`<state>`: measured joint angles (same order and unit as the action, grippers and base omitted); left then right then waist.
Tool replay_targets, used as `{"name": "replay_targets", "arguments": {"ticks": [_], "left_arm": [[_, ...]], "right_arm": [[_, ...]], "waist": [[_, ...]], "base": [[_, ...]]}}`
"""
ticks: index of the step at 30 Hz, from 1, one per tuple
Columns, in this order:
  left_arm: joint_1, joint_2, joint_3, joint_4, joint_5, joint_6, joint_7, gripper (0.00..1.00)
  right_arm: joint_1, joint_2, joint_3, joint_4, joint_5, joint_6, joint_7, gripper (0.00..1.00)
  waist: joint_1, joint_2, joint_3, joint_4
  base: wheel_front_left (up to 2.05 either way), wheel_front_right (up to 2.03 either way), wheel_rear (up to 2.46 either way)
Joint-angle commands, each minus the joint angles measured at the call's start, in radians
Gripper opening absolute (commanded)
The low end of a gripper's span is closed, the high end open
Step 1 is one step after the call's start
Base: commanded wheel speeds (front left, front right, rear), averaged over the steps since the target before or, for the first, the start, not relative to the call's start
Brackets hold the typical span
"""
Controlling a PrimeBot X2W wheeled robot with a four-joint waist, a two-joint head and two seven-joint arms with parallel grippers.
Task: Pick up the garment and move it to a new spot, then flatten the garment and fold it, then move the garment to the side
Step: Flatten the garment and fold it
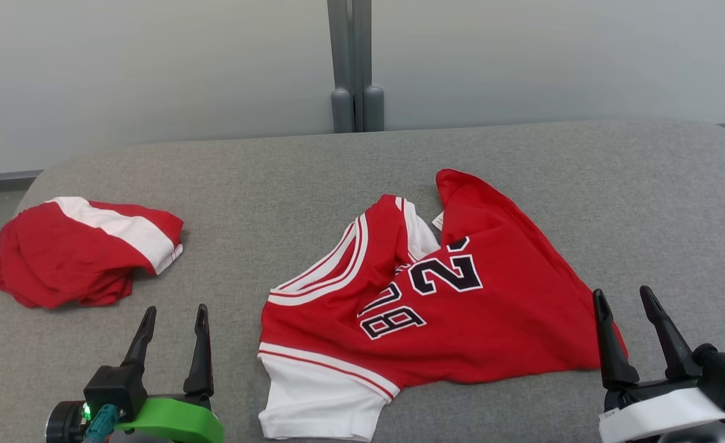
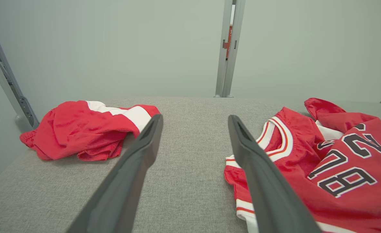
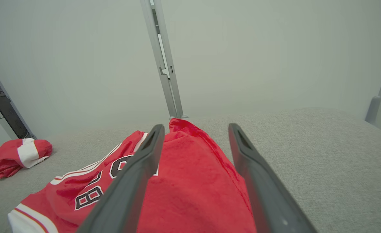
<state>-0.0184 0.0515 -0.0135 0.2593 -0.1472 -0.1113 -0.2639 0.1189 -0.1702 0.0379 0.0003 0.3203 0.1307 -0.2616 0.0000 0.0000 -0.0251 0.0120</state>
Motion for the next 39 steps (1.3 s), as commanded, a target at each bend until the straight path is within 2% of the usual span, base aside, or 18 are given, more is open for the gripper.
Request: {"name": "replay_targets", "arguments": {"ticks": [1, 28, 39], "left_arm": [[0.015, 0.002, 0.003, -0.003, 0.001, -0.002, -0.001, 1.0], [0.015, 0.0, 0.006, 0.013, -0.003, -0.003, -0.001, 1.0], [0.023, 0.0, -0.059, 0.076, -0.003, -0.01, -0.001, 1.0]], "right_arm": [[0.01, 0.0, 0.0, 0.004, -0.008, 0.0, -0.005, 1.0], [0.002, -0.006, 0.002, 0.023, -0.002, 0.0, -0.005, 1.0], [-0.035, -0.038, -0.006, 0.108, -0.007, 0.0, -0.004, 1.0]], "waist": [[0.0, 0.0, 0.0, 0.001], [0.0, 0.0, 0.012, 0.003], [0.0, 0.0, 0.041, 0.008]], "base": [[0.0, 0.0, 0.0], [0.0, 0.0, 0.0], [0.0, 0.0, 0.0]]}}
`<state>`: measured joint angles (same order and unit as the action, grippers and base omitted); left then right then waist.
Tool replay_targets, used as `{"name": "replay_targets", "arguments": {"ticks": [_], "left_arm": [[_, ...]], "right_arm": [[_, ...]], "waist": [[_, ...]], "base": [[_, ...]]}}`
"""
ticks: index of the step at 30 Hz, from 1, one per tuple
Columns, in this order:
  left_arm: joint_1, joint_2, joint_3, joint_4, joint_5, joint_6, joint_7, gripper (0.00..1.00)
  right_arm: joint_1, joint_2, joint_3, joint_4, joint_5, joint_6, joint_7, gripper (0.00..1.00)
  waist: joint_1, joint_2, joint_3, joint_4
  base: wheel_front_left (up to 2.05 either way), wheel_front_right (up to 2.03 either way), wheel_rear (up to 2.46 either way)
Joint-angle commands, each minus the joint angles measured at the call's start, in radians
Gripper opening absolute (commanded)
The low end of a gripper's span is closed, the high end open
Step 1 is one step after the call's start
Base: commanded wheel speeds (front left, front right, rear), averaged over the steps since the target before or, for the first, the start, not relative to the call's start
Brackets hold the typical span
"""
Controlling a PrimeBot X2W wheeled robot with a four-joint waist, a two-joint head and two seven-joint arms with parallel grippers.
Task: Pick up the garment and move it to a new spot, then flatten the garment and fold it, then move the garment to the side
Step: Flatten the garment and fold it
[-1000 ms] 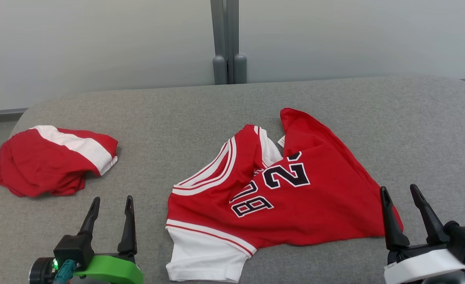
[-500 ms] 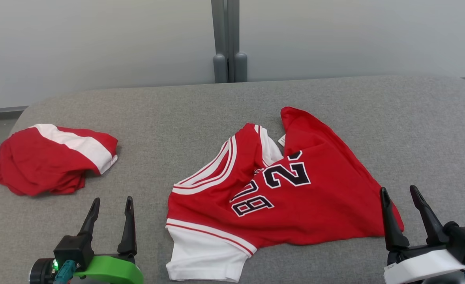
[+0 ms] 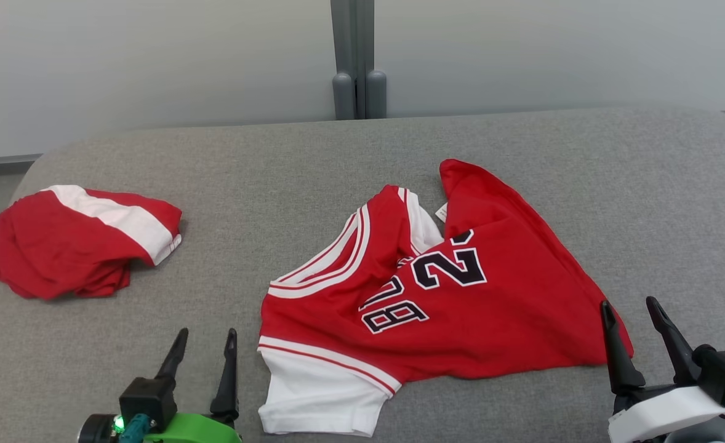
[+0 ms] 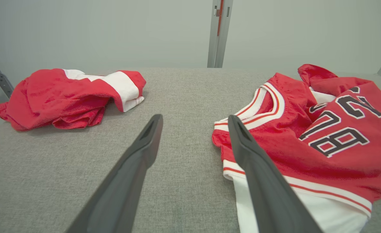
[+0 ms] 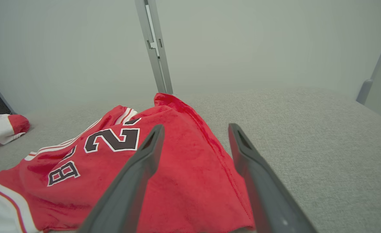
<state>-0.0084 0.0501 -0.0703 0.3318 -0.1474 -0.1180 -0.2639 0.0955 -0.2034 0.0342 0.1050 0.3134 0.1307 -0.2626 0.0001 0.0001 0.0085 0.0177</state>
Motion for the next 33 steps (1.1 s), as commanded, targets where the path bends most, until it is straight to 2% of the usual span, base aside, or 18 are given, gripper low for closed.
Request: {"name": "replay_targets", "arguments": {"ticks": [1, 16, 23, 33], "left_arm": [[0.013, 0.001, -0.012, 0.013, -0.003, -0.004, -0.001, 1.0], [-0.003, 0.002, -0.185, 0.204, -0.049, -0.012, 0.007, 1.0], [-0.037, 0.002, -0.228, 0.265, -0.075, -0.013, 0.027, 1.0], [-0.051, 0.0, -0.298, 0.288, -0.119, -0.013, 0.043, 1.0]], "right_arm": [[-0.018, -0.01, -0.004, 0.017, 0.002, 0.0, -0.003, 1.0], [-0.16, -0.083, 0.013, 0.319, 0.03, 0.0, -0.003, 1.0], [-0.223, -0.086, 0.028, 0.49, 0.058, 0.0, -0.003, 1.0], [-0.274, -0.062, 0.071, 0.644, 0.135, 0.0, -0.001, 1.0]], "waist": [[-0.0001, -0.0001, 0.011, 0.003], [-0.0001, -0.0001, 0.077, 0.014], [-0.0001, -0.0001, 0.098, 0.021], [-0.0001, -0.0001, 0.115, 0.035]], "base": [[0.0, 0.0, 0.0], [0.0, 0.0, 0.0], [0.0, 0.0, 0.0], [0.0, 0.0, 0.0]]}}
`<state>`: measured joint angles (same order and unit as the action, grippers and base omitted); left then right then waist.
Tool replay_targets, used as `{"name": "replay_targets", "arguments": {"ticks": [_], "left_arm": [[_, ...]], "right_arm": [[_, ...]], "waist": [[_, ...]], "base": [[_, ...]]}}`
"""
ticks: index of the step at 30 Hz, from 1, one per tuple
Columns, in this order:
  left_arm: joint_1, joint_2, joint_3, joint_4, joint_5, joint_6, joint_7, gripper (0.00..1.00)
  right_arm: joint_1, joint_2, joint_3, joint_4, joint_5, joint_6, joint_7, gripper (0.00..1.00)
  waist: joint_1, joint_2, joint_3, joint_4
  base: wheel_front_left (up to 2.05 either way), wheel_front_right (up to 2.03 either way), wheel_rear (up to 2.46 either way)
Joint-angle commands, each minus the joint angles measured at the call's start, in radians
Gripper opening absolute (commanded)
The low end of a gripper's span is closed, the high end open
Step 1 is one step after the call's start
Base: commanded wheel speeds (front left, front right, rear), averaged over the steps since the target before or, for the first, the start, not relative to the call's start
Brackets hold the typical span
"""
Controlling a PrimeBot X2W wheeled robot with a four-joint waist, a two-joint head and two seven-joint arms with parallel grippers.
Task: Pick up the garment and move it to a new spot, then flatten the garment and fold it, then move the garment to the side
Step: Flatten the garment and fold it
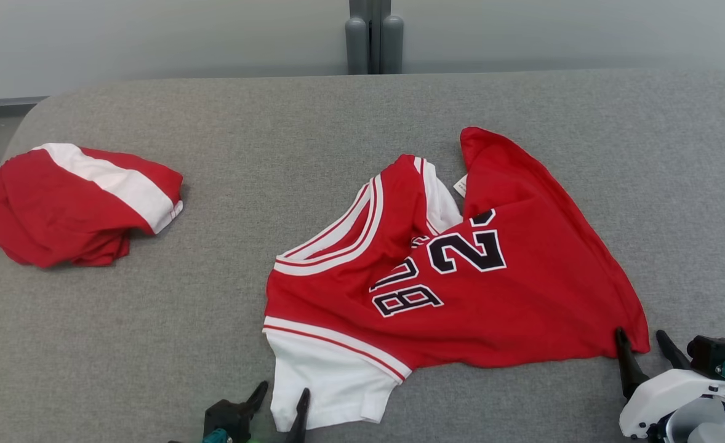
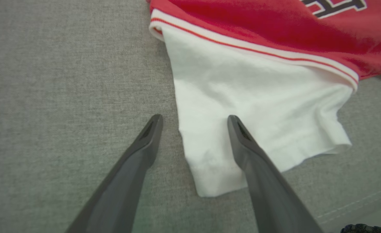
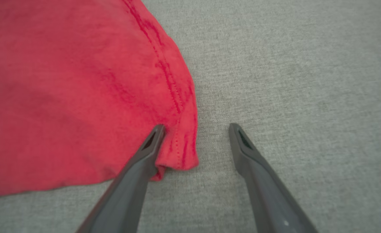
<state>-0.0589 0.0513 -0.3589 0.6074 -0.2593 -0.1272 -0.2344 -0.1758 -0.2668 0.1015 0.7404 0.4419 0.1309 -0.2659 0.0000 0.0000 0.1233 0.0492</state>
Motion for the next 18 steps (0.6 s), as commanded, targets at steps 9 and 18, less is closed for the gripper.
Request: {"name": "replay_targets", "arguments": {"ticks": [9, 18], "left_arm": [[-0.007, -0.001, -0.087, -0.005, -0.096, -0.005, 0.019, 0.0], [-0.088, 0.009, -0.075, -0.11, -0.157, -0.004, -0.011, 0.0]], "right_arm": [[0.046, 0.018, 0.08, -0.041, 0.132, 0.0, 0.005, 0.0], [0.004, -0.011, 0.066, -0.267, 0.144, 0.0, 0.001, 0.0]], "waist": [[0.0, 0.0, -0.014, 0.01], [0.0, 0.0, -0.023, -0.018]], "base": [[0.0, 0.0, 0.0], [0.0, 0.0, 0.0]]}}
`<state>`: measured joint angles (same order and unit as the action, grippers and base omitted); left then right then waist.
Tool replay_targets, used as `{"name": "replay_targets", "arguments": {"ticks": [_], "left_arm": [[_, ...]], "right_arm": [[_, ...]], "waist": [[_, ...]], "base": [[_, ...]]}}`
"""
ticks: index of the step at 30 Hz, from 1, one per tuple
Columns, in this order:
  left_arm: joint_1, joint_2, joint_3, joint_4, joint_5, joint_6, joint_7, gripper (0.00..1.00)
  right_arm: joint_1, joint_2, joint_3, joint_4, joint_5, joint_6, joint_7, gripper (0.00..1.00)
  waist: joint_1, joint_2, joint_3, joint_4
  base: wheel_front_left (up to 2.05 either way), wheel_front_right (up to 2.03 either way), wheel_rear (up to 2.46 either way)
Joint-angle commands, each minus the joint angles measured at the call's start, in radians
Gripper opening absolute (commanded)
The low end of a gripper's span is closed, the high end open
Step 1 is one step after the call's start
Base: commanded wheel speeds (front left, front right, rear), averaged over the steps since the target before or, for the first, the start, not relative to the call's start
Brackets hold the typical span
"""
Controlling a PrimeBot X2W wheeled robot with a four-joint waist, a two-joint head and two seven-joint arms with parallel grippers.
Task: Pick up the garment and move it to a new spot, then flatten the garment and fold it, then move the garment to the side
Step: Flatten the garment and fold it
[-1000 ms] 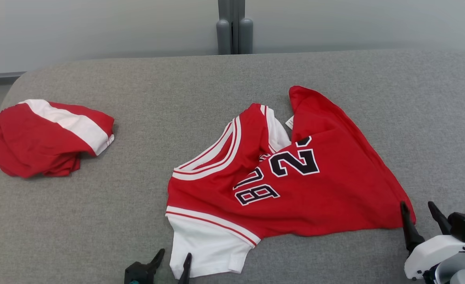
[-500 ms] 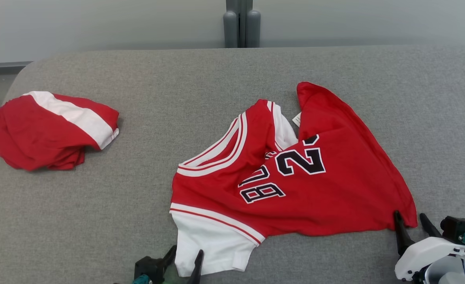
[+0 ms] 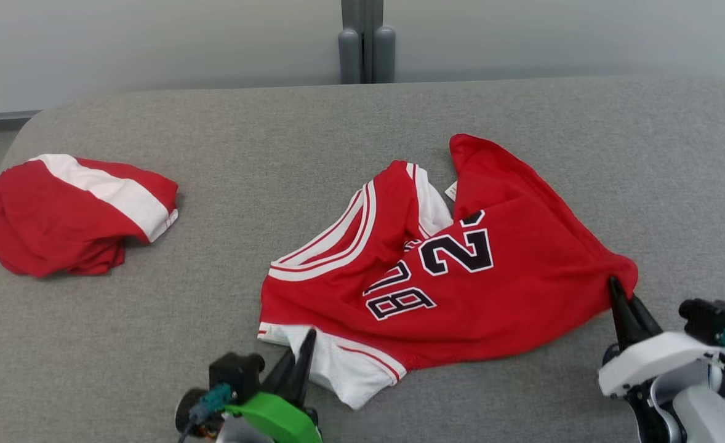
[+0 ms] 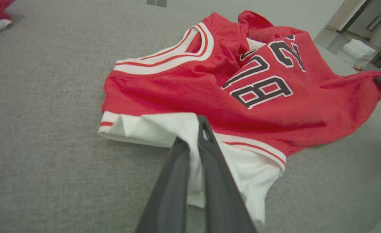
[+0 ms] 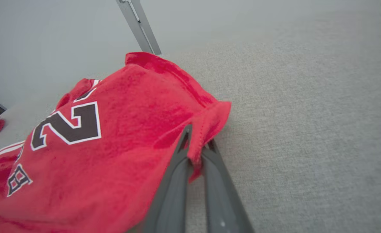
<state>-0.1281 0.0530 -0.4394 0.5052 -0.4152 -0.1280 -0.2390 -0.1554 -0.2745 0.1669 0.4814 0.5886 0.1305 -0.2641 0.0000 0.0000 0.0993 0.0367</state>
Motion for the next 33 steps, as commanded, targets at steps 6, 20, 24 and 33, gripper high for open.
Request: {"name": "replay_targets", "arguments": {"ticks": [6, 20, 24, 33], "left_arm": [[-0.195, 0.045, 0.018, -0.075, -0.044, -0.003, 0.029, 0.0], [-0.994, 0.09, 0.087, 0.027, -0.199, -0.003, 0.18, 0.0], [-1.252, 0.089, 0.114, 0.141, -0.192, 0.002, 0.185, 0.0], [-1.622, 0.063, 0.134, 0.341, -0.168, 0.009, 0.111, 0.0]], "right_arm": [[-0.157, -0.021, 0.038, -0.075, 0.028, 0.0, -0.001, 0.0], [-0.896, -0.093, 0.14, 0.077, 0.233, 0.0, 0.102, 0.0], [-1.131, -0.115, 0.154, 0.147, 0.275, 0.0, 0.138, 0.0], [-1.442, -0.141, 0.253, 0.291, 0.287, 0.0, 0.139, 0.0]], "waist": [[0.0, 0.0, 0.028, -0.034], [0.0, 0.0, 0.294, -0.082], [0.0, 0.0, 0.366, -0.092], [0.0, 0.0, 0.407, -0.107]], "base": [[0.0, 0.0, 0.0], [0.0, 0.0, 0.0], [0.0, 0.0, 0.0], [0.0, 0.0, 0.0]]}}
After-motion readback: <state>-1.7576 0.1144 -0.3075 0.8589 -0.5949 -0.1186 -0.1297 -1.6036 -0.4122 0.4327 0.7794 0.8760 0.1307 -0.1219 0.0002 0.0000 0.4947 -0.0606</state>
